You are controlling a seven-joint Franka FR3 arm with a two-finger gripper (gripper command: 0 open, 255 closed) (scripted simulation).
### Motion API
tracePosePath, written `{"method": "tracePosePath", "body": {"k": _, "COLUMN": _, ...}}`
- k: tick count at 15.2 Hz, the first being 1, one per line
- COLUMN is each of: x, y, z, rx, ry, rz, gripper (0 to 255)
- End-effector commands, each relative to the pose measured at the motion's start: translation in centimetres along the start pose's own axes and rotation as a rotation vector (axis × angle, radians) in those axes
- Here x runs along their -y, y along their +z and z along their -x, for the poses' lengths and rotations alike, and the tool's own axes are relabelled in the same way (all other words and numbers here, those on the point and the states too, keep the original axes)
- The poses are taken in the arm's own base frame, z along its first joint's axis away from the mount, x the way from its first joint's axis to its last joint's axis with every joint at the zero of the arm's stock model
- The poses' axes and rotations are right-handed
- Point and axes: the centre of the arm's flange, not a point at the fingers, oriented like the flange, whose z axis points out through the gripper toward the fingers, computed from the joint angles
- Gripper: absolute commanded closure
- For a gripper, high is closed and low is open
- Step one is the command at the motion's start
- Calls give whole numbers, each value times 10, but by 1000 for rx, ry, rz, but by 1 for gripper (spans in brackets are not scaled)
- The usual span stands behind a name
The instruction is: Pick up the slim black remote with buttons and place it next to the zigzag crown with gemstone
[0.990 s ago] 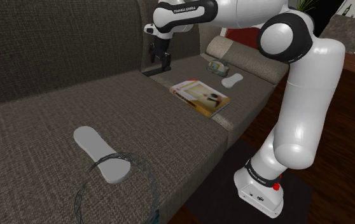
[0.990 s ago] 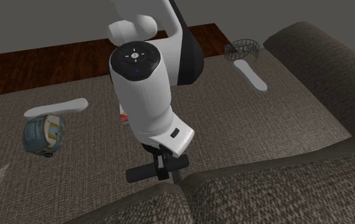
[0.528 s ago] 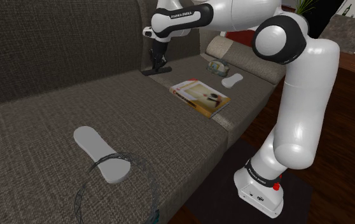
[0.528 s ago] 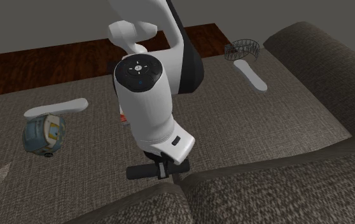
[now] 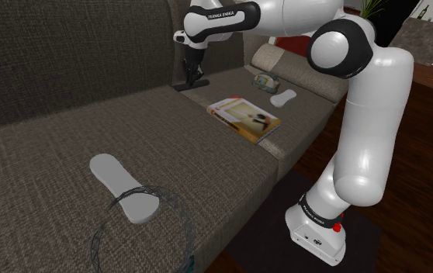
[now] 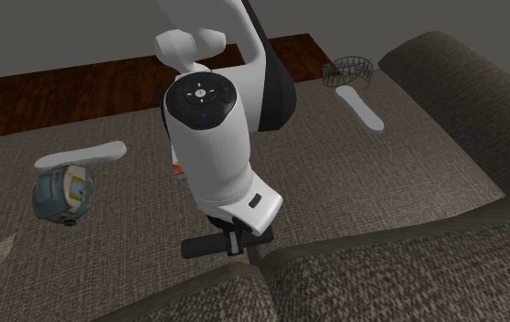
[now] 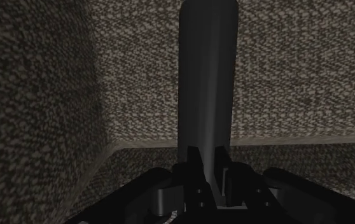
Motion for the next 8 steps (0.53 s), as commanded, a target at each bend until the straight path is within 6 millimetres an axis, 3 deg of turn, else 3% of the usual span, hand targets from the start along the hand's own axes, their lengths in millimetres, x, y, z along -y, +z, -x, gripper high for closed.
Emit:
{"method": "tracePosePath", "body": {"k": 1, "x": 0, "y": -9, "z": -1, "rx": 0, "ry": 0, "rz": -3, "gripper": 255}}
{"method": "tracePosePath", "body": {"k": 8, "x": -4, "y": -45, "z": -1, "rx": 0, "ry": 0, "rz": -3, "gripper": 255}}
